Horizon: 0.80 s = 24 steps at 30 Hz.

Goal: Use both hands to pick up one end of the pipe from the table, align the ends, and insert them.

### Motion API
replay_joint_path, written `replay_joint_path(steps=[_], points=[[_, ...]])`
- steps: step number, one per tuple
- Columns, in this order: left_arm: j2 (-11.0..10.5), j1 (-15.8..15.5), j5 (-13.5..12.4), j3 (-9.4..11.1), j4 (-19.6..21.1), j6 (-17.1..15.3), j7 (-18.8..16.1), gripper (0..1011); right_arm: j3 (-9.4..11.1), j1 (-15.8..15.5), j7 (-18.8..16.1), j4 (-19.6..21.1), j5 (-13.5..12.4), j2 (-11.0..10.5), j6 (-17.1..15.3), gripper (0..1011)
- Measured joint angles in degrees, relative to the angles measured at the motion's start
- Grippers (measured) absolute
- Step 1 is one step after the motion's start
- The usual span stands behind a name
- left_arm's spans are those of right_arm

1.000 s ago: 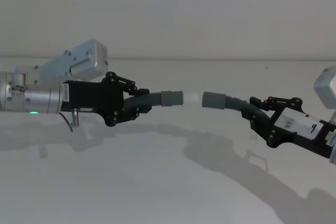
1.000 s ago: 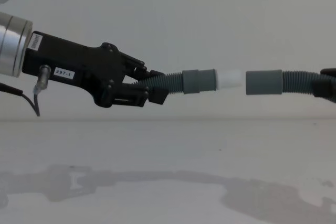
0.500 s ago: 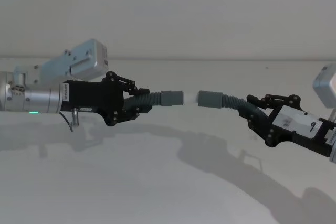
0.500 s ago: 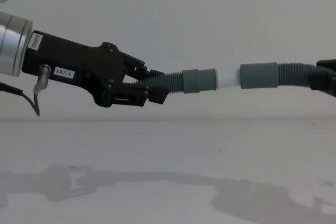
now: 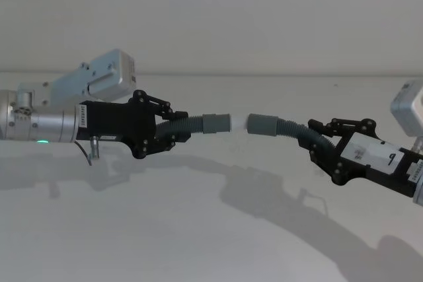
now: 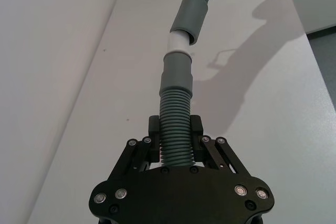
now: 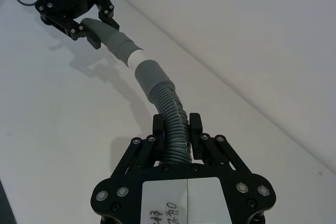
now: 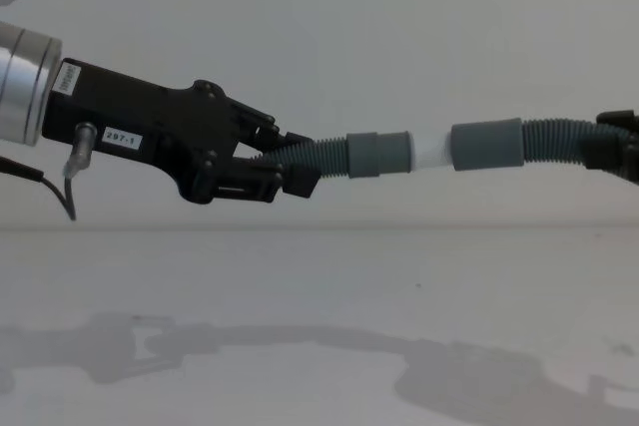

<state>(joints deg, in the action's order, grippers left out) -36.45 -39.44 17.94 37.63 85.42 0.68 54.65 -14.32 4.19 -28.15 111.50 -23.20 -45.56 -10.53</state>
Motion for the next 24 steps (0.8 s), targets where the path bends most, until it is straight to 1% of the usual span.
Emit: replay_joint_path(steps=[24], points=[[0.0,0.0,0.0,0.0,0.0,0.0,0.0,325,0.3,0.0,0.6,-0.2,0.6,0.9,-0.3,274]])
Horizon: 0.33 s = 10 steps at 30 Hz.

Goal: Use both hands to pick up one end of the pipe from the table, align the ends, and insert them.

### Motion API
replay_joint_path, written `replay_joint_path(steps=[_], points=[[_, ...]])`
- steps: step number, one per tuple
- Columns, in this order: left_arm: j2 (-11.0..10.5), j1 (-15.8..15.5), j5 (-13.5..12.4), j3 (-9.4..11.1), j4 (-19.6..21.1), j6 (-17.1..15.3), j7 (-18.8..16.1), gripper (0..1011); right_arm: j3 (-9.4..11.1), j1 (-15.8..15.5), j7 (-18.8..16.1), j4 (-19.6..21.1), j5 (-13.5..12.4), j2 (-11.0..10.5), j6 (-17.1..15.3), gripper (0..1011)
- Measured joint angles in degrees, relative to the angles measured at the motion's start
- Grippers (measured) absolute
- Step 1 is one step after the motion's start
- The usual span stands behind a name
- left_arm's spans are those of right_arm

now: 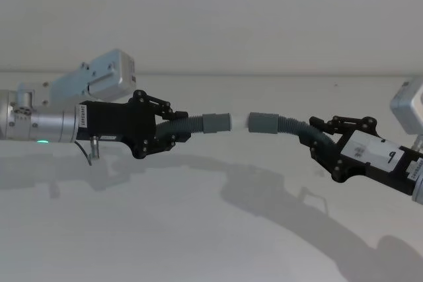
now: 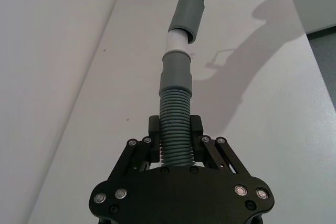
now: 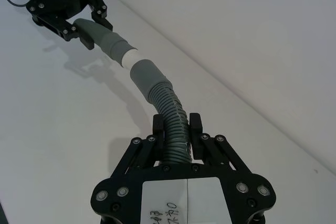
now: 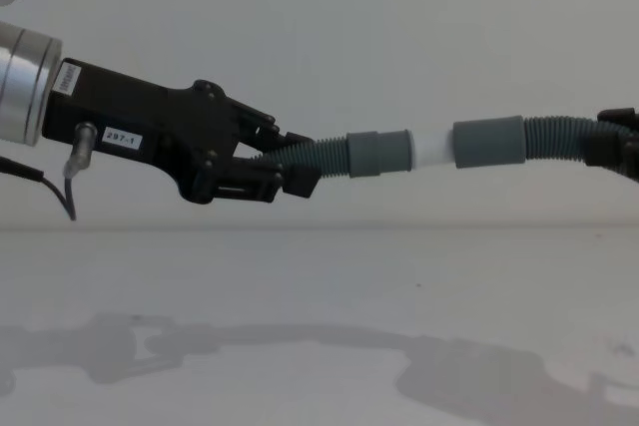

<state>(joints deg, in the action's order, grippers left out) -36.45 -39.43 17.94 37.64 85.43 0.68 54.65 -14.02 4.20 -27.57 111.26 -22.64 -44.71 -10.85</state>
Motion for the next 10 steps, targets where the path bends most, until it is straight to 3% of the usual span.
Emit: replay_joint_path(steps=[10], points=[[0.0,0.0,0.0,0.0,0.0,0.0,0.0,325,0.1,-0.1,0.1,0.0,0.1,0.1,0.0,274]])
